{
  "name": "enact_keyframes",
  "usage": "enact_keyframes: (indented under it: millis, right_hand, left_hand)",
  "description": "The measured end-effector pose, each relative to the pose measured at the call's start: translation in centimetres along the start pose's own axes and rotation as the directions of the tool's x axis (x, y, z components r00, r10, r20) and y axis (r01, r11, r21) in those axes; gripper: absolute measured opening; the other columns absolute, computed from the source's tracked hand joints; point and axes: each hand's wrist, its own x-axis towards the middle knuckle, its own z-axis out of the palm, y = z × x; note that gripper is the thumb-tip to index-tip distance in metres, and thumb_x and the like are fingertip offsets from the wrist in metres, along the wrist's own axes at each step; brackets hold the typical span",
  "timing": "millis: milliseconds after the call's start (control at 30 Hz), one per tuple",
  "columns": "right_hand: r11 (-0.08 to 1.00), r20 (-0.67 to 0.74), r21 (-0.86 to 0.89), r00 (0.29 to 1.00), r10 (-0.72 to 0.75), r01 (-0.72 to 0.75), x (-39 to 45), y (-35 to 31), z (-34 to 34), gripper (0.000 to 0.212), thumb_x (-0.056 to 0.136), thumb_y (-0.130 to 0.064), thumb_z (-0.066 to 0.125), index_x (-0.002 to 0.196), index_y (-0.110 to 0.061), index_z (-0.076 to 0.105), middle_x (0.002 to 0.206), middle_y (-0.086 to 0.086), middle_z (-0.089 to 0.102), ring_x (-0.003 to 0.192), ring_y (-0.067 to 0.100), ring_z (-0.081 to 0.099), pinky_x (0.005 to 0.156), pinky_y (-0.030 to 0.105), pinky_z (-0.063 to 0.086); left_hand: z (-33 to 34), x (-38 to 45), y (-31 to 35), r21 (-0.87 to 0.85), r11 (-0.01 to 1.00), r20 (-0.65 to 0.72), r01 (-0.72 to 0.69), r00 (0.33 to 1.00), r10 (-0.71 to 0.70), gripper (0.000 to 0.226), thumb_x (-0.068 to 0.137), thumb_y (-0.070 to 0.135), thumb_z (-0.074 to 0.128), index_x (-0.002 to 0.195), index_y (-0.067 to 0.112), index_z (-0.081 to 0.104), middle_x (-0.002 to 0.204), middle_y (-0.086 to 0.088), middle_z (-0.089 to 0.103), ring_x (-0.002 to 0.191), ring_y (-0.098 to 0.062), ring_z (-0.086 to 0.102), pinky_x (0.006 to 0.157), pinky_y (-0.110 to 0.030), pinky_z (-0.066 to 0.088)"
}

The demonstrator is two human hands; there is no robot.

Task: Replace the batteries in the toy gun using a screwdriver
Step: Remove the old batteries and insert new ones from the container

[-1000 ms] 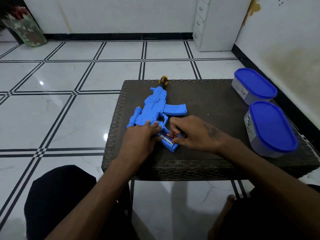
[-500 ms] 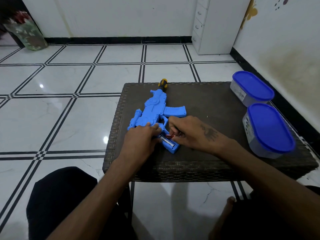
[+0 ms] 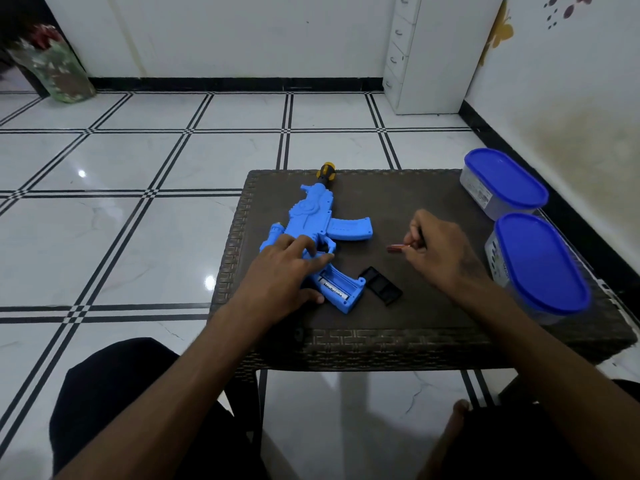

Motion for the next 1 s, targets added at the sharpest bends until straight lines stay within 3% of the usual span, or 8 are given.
enact_keyframes:
  millis: [133,400,633,767,867,933,1000]
  right_hand:
    - [0.997,-0.037,-0.031,0.997,0.064,-0.065,-0.2,1.5,0.9,0.039,0.083,-0.003,0.07,0.074,-0.028,0.04,0.082,-0.002,0.061,0.074,0.012,0.061,0.061,0.028,0.053]
    - [0.989,0.006,-0.071,0.991,0.133,-0.132,0.9,2.3,1.3,0.03,0.085,-0.006,0.068,0.081,-0.025,0.045,0.087,-0.001,0.062,0.081,0.015,0.062,0.073,0.039,0.058]
    - [0.98,-0.053,0.035,0.979,0.196,-0.194,0.7,1.8,0.5,0.028,0.087,-0.007,0.067,0.08,-0.022,0.044,0.086,0.001,0.061,0.081,0.017,0.063,0.067,0.029,0.055]
    - [0.99,-0.166,0.093,0.979,0.122,-0.107,0.6,0.0,-1.3,0.021,0.087,-0.006,0.061,0.083,-0.017,0.043,0.078,0.006,0.056,0.07,0.025,0.058,0.063,0.04,0.051]
    - [0.977,-0.115,0.211,0.992,0.053,-0.028,0.7,-2.3,-2.4,0.012,0.091,-0.005,0.05,0.09,-0.012,0.041,0.079,0.009,0.054,0.066,0.02,0.052,0.06,0.038,0.045]
    - [0.948,-0.052,0.318,0.999,0.014,0.003,0.4,-4.0,-2.7,0.008,0.093,-0.003,0.046,0.097,-0.008,0.04,0.087,0.018,0.058,0.072,0.029,0.055,0.066,0.047,0.046]
    - [0.921,-0.054,0.386,0.998,-0.027,0.046,-0.1,-5.4,-2.8,0.01,0.091,-0.001,0.046,0.097,-0.007,0.041,0.089,0.017,0.059,0.08,0.034,0.055,0.073,0.05,0.047]
  left_hand:
    - [0.3,0.3,0.1,-0.034,0.999,-0.03,0.02,0.999,-0.021,0.067,0.078,0.053,0.068,0.14,0.036,0.047,0.129,0.006,0.045,0.118,-0.023,0.04,0.095,-0.039,0.042]
    - [0.9,-0.2,0.9,0.07,0.996,-0.042,0.052,0.998,-0.049,0.064,0.085,0.054,0.057,0.143,0.038,0.036,0.14,0.003,0.037,0.128,-0.027,0.034,0.095,-0.039,0.037]
    - [1.0,0.0,1.5,0.108,0.993,-0.019,0.055,0.998,-0.053,0.06,0.092,0.056,0.045,0.146,0.037,0.026,0.145,-0.002,0.026,0.13,-0.03,0.027,0.101,-0.042,0.033]
    - [1.3,0.3,1.8,0.068,0.993,-0.039,0.097,0.995,-0.095,0.063,0.089,0.056,0.05,0.145,0.037,0.031,0.143,0.0,0.029,0.129,-0.029,0.028,0.099,-0.041,0.033]
    - [1.2,0.3,1.3,-0.016,0.996,-0.034,0.085,0.996,-0.086,0.065,0.086,0.057,0.054,0.145,0.039,0.034,0.14,0.005,0.033,0.126,-0.026,0.029,0.101,-0.039,0.033]
    - [1.2,0.1,0.9,-0.065,0.995,-0.051,0.072,0.996,-0.075,0.067,0.086,0.058,0.054,0.146,0.037,0.035,0.138,0.006,0.037,0.125,-0.026,0.031,0.102,-0.04,0.035]
    - [1.3,-0.1,0.5,-0.123,0.989,-0.071,0.08,0.993,-0.089,0.064,0.088,0.058,0.051,0.146,0.034,0.038,0.137,0.008,0.04,0.125,-0.024,0.033,0.101,-0.039,0.035]
